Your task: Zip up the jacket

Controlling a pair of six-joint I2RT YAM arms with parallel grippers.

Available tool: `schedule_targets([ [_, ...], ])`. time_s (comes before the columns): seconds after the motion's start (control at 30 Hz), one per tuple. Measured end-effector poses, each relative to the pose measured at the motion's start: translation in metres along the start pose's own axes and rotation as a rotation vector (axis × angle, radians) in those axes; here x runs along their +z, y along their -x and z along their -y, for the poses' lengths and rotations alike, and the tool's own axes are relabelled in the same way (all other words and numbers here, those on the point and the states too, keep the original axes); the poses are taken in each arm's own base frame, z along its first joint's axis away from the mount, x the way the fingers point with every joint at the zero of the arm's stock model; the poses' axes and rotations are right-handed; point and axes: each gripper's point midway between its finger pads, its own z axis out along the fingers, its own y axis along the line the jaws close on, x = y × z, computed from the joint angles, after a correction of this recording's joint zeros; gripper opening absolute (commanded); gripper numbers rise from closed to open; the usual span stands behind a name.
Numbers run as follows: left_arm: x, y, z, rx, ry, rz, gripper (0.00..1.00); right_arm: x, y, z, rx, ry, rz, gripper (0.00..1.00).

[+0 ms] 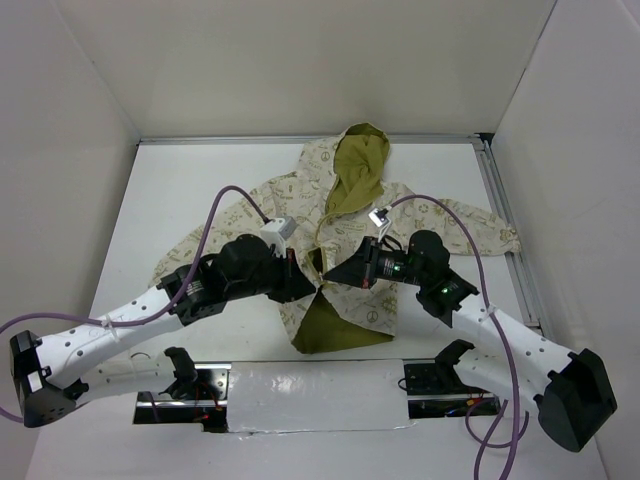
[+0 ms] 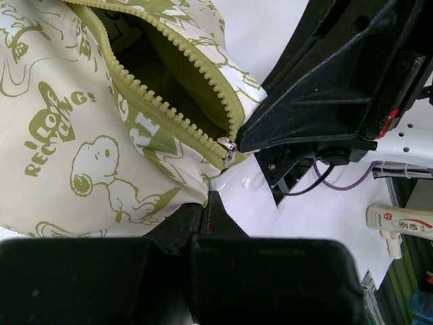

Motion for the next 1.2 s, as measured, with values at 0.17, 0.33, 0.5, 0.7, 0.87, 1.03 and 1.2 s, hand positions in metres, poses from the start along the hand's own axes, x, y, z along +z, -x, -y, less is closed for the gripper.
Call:
schedule_targets([
  [0.17, -0.001, -0.006, -0.004, -0.032, 0.034, -0.029, 0.63, 0.000, 0.000, 0.005, -0.003, -0.021, 0.004, 0.00],
  [0.33, -0.009, -0.036, -0.017, -0.096, 0.116, -0.145, 0.91, -0.002, 0.017, 0.005, -0.018, -0.044, 0.095, 0.00],
  [0.5, -0.021, -0.037, -0.013, -0.212, 0.115, -0.131, 0.92, -0.001, 0.008, 0.006, 0.019, -0.052, 0.142, 0.00],
  [0.7, -0.030, -0.036, 0.002, -0.358, -0.050, -0.036, 0.96, -0.001, -0.011, 0.009, 0.081, -0.067, 0.190, 0.00],
  [0.87, -0.013, -0.035, 0.007, -0.453, -0.107, -0.011, 0.99, -0.005, -0.011, 0.007, 0.094, -0.060, 0.249, 0.00],
  [1.03, 0.005, -0.019, 0.021, -0.486, -0.165, 0.058, 0.99, -0.008, -0.008, 0.003, 0.097, -0.046, 0.276, 0.00],
  [1.2, 0.018, 0.000, 0.021, -0.495, -0.162, 0.152, 0.98, -0.015, -0.005, 0.000, 0.097, -0.036, 0.306, 0.00],
])
